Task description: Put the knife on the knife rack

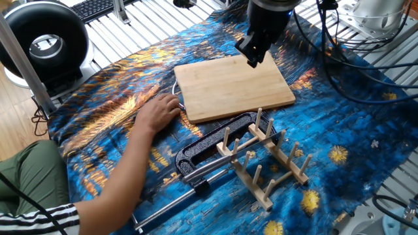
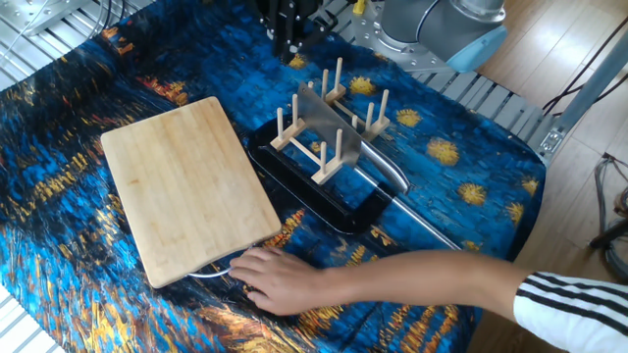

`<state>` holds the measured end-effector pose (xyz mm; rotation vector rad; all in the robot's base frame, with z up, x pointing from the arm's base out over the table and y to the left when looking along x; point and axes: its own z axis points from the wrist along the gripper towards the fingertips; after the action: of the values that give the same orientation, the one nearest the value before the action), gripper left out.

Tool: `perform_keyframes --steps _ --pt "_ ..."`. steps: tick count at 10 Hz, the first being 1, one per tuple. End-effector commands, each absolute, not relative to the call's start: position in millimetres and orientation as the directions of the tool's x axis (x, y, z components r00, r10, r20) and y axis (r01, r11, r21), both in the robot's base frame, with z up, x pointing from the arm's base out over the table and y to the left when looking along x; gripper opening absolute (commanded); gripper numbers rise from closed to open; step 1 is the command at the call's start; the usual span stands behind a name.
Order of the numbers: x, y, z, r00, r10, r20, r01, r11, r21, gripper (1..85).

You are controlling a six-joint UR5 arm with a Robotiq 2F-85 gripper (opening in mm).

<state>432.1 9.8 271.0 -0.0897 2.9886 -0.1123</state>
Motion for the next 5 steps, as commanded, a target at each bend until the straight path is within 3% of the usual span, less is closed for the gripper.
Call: perform_keyframes --steps 1,5 --pt "436.7 16.5 272.0 -0.984 -0.064 -0.164 -0.057 0.997 -0.050 23.0" --pt "433.6 20.1 271.4 -0.987 -0.032 -0.154 -0.028 0.999 -0.031 22.3"
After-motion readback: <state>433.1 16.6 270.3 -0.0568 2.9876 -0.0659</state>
